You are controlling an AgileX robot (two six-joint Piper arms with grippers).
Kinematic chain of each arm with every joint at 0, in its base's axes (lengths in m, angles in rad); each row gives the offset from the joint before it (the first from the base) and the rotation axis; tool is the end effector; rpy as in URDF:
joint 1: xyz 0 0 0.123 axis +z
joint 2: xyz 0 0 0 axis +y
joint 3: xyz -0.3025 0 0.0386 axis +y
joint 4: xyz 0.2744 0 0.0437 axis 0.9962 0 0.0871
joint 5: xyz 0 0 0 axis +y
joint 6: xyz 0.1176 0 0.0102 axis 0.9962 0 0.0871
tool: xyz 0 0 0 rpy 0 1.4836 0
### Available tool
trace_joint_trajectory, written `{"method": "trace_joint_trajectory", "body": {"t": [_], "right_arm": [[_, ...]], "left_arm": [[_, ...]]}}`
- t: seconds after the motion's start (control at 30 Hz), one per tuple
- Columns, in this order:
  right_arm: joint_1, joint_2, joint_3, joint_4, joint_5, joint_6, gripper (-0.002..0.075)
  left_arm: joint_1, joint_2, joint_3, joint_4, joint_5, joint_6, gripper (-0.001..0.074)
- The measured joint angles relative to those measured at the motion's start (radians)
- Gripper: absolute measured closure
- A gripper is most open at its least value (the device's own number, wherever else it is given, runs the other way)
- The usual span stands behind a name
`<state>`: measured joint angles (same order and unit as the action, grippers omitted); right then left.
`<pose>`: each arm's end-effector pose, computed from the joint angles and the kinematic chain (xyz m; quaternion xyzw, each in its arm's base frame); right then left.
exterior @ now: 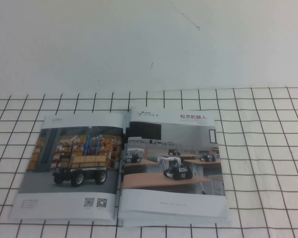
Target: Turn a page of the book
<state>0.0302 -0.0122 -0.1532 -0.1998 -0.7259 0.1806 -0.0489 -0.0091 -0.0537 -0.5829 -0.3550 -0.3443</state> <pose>0.0264 0.0163 0.3426 -0.0630 0.2960 0.0484 0.9519 0.0736 0.0190 0.2700 -0.2921 0.4485 -0.3390 0.7737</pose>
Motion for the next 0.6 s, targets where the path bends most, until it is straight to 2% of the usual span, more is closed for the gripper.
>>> {"method": "trace_joint_trajectory", "body": {"t": [0.17,0.3,0.43,0.6], "right_arm": [[0.000,0.003,-0.281,0.001,0.169,0.142,0.0728],[0.000,0.079,-0.524,-0.105,0.397,0.282,0.0728],[0.000,0.207,-0.685,-0.242,0.572,0.321,0.0728],[0.000,0.362,-0.748,-0.299,0.812,0.328,0.0728]], "left_arm": [[0.000,0.000,-0.205,0.259,-0.067,0.002,0.0738],[0.000,-0.002,-0.400,0.486,-0.024,0.071,0.0738],[0.000,0.067,-0.590,0.583,0.179,0.134,0.0738],[0.000,0.222,-0.726,0.633,0.521,0.222,0.0738]]}}
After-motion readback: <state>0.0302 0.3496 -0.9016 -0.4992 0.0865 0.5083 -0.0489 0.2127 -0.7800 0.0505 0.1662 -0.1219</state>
